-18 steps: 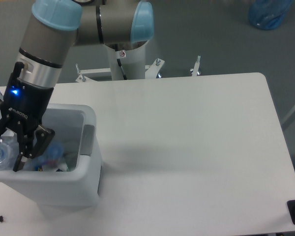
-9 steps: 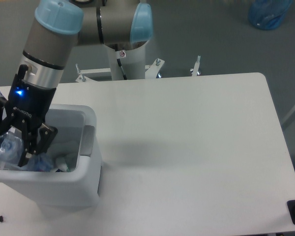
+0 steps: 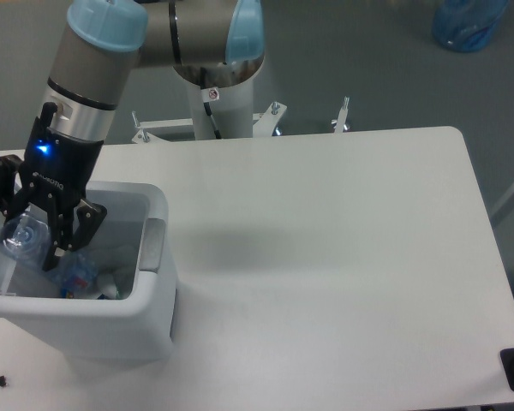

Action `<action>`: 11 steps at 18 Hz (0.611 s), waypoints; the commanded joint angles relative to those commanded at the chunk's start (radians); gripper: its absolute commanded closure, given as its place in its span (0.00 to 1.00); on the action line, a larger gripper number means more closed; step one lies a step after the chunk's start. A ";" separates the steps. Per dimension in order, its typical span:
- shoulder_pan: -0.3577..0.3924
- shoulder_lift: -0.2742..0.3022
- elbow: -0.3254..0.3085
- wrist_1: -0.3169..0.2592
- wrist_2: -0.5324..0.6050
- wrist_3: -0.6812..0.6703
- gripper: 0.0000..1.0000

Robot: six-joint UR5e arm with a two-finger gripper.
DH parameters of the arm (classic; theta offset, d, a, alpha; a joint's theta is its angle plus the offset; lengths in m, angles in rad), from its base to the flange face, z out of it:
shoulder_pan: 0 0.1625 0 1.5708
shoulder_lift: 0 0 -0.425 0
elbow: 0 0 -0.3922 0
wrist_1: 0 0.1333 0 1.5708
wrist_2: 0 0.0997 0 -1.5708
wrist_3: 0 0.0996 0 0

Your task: Place the trash in the trash can

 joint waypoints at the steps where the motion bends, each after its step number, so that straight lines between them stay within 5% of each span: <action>1: 0.000 0.000 -0.002 0.002 0.014 0.003 0.16; 3: 0.000 0.003 0.003 0.003 0.022 0.011 0.00; 6: 0.015 0.011 0.006 0.000 0.022 -0.003 0.00; 11: 0.144 0.109 -0.061 0.000 0.016 -0.142 0.00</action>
